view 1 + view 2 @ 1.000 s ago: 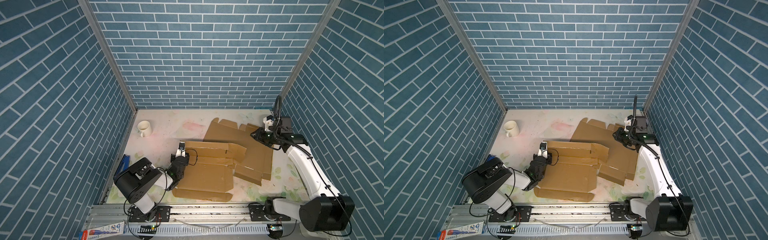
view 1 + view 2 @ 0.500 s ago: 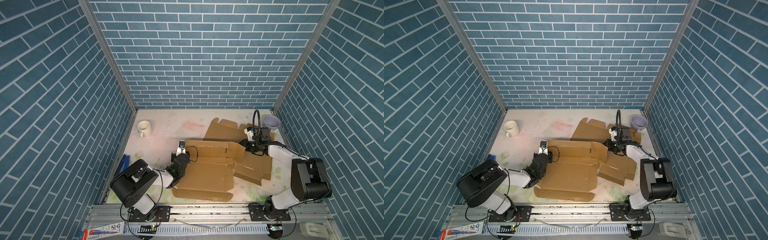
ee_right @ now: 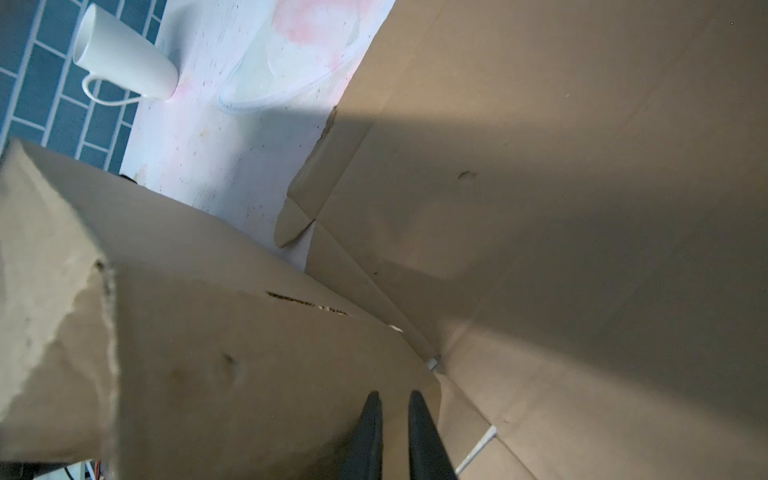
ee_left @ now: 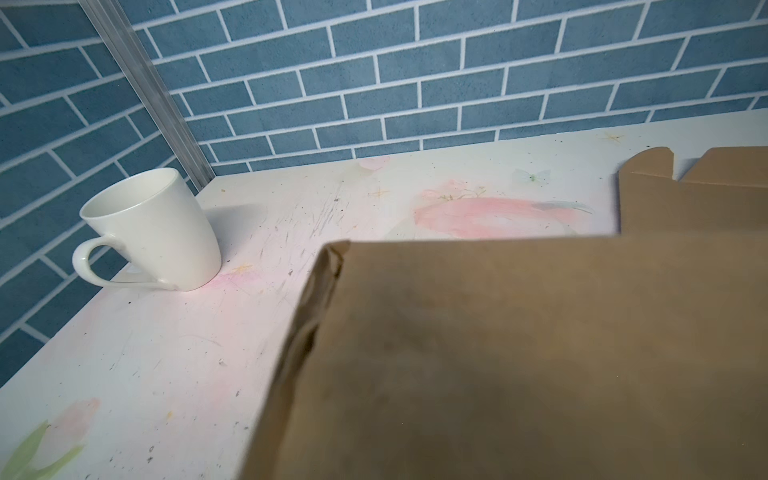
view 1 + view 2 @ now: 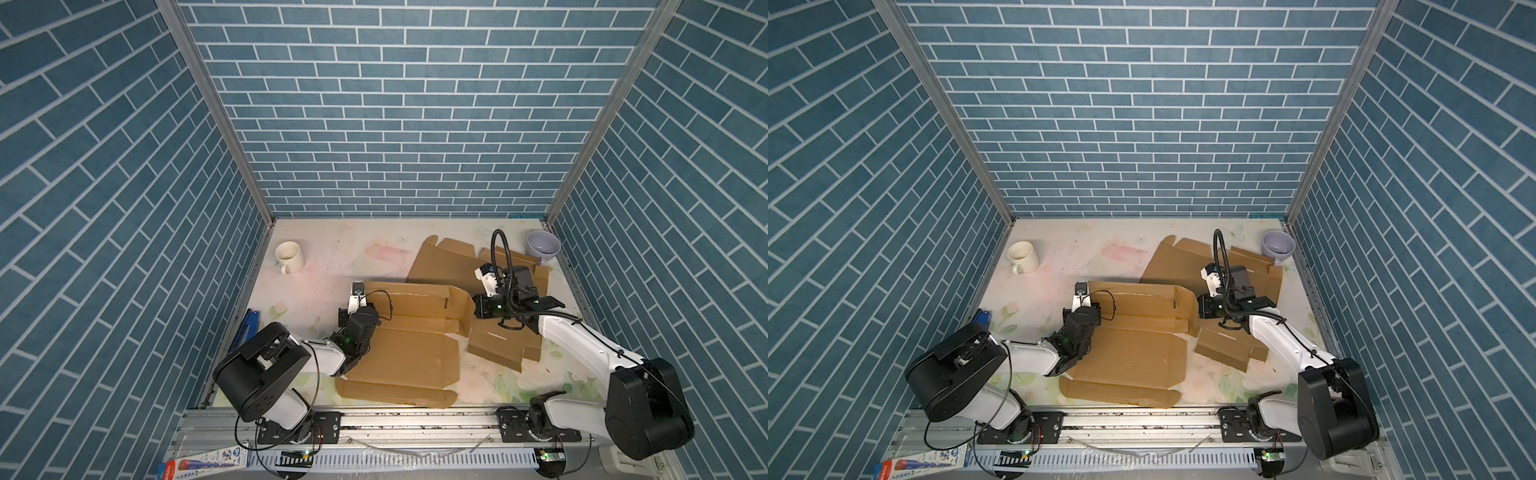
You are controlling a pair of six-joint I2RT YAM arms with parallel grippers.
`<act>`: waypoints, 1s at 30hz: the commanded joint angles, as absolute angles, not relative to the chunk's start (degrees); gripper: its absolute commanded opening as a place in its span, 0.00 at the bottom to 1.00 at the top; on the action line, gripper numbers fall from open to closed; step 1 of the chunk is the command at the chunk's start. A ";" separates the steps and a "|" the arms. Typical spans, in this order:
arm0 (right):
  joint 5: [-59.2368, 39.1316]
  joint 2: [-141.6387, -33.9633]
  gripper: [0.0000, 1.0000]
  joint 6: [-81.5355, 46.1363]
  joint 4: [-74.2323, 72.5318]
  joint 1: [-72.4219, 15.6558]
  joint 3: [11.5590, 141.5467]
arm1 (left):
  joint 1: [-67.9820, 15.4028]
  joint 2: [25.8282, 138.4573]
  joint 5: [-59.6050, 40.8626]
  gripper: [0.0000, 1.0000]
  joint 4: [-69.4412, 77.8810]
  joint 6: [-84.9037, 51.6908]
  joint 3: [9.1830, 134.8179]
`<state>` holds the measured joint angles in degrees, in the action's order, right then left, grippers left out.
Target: Fold the paper box
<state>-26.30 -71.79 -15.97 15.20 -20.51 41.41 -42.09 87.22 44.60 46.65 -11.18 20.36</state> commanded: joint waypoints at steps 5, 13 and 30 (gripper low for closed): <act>-25.45 -68.04 0.14 -12.03 22.35 -24.87 39.54 | -42.28 85.36 47.15 0.00 40.13 -13.02 20.38; -24.77 -67.82 0.32 -13.42 13.38 -26.73 38.58 | -42.29 86.91 45.45 0.00 41.83 -12.41 20.83; -15.93 -81.20 0.42 -6.28 -20.04 -31.09 34.52 | -42.19 89.54 42.10 0.00 42.19 -10.66 21.94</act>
<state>-18.55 -79.35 -9.10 -9.87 -30.24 36.40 -42.13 87.70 44.66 44.97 -12.49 21.50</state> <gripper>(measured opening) 0.424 0.068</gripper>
